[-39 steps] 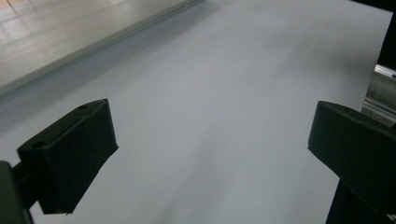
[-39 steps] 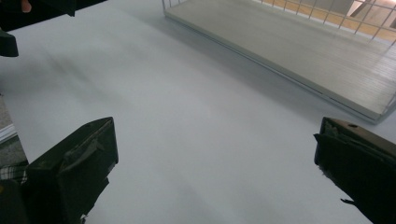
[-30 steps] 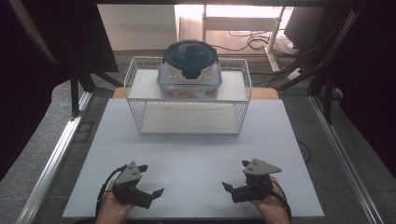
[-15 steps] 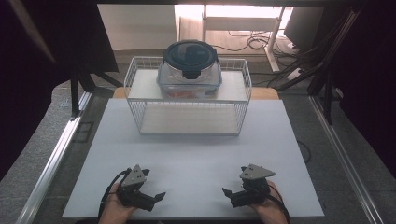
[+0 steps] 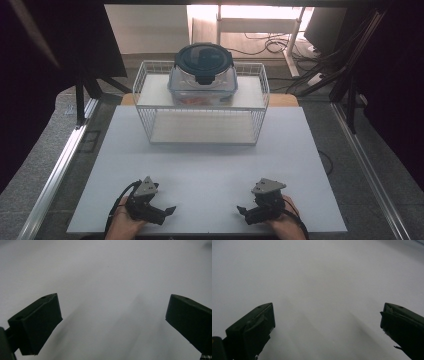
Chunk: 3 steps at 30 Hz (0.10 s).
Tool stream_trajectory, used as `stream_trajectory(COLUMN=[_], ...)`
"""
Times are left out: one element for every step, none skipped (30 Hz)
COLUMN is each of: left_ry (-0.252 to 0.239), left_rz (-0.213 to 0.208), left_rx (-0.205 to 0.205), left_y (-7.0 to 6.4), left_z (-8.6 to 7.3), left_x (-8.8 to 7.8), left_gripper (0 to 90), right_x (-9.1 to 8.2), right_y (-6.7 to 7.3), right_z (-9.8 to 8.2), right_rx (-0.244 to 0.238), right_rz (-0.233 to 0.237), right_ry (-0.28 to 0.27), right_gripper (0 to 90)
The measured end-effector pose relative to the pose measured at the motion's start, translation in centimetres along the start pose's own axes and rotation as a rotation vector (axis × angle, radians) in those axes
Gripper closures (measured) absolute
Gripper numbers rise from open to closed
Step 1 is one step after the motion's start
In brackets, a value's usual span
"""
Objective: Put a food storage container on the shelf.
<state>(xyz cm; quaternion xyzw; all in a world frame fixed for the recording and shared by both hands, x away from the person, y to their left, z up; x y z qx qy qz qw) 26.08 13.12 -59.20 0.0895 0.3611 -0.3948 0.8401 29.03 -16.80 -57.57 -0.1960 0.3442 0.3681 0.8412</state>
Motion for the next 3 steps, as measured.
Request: stream_trajectory(left_ry=[-0.001, -0.001, -0.002], left_rz=[0.000, 0.001, 0.002], left_rx=[-0.001, -0.001, 0.000], left_y=[0.01, 0.03, 0.08], left_z=[0.03, 0.07, 0.09], left_x=[0.00, -0.02, -0.03], left_gripper=[0.0, 0.0, 0.0], right_x=[0.01, 0.02, 0.02], right_y=[-0.01, -0.06, -0.12], right_z=[-0.01, -0.01, -0.02], right_rx=[-0.001, -0.003, -0.004], right_rz=[-0.002, -0.006, -0.009], right_ry=[0.000, 0.001, 0.001], right_gripper=[0.0, 0.0, 0.0])
Point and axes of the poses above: each handheld gripper's, and its own axes: x roughly forward along the jaws, z roughly out of its top, y roughly to its left, the point moved 8 cm from there along x, roughly forward along the jaws, and after that the axes turned 2 degrees about -z, right-handed, at the moved point
